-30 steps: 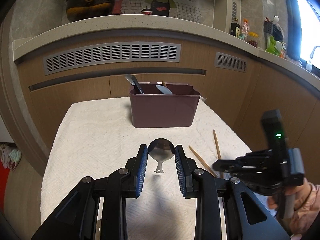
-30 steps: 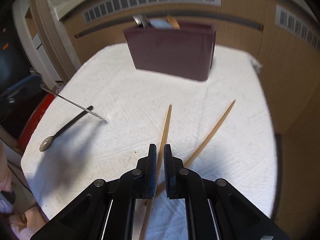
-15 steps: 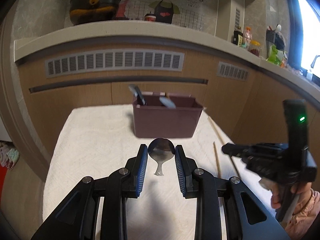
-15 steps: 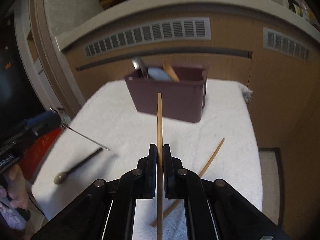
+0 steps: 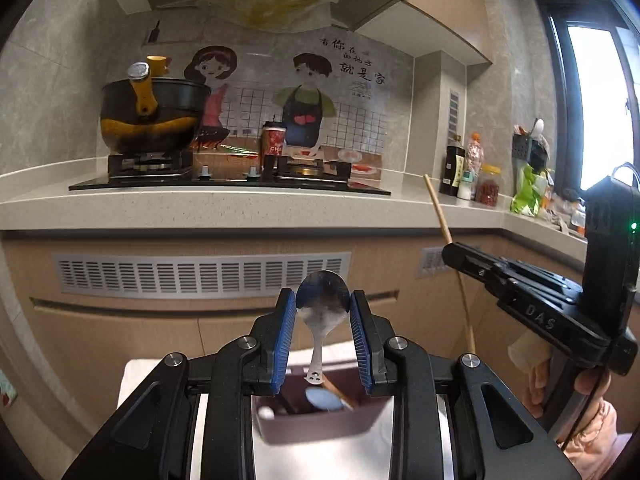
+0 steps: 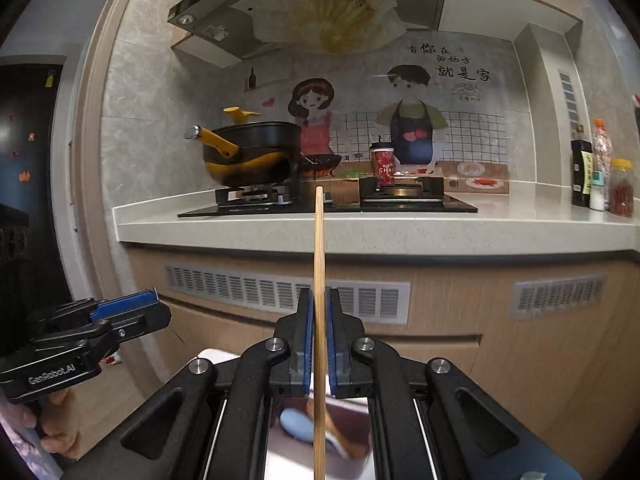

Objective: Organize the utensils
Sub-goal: 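Open both tools to drop the metal spoon and chopstick into the caddy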

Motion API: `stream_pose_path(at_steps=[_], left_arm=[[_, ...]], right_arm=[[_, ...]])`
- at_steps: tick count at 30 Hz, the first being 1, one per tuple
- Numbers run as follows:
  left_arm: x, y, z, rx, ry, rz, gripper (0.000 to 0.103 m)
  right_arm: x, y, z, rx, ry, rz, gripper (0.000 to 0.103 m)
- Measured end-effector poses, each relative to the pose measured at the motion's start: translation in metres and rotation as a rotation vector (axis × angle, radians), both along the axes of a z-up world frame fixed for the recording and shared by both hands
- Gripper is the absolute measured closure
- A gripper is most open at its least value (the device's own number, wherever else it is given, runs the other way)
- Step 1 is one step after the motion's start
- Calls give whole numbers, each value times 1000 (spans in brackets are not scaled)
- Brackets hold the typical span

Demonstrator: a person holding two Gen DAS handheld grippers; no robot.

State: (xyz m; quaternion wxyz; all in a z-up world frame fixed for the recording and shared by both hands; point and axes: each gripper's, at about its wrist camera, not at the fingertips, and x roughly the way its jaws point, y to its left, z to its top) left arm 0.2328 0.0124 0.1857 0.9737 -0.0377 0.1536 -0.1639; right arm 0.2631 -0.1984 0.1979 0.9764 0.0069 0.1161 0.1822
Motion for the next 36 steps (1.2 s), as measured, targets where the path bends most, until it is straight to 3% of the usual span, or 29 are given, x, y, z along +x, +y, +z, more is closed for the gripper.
stream_pose_path(at_steps=[11,17,20,22,24,28,36], left_arm=[[82,7,-52,-47,142,-4,74],[105,0,-82,-47,206,-10,74],[116,-4,-98,-52,252,-12,69],[124,-5,-110,-50,301,-16,60],[123,-4,-116,-46,315,-2,59],[111,2,-118,-52,314,24,55],[81,13,-118,-32,309,47,48]], right_arm=[[84,8,-54,-10,102,-20,98],[102,12,-90,-33,179,-20,97],[105,13,-103,-56,221,-6,97],[107,11,-111,-62,259,10,93],[104,9,-117,-69,286,24,83],[92,8,-116,-109,260,-1,83],[112,11,-106,-94,283,13,96]])
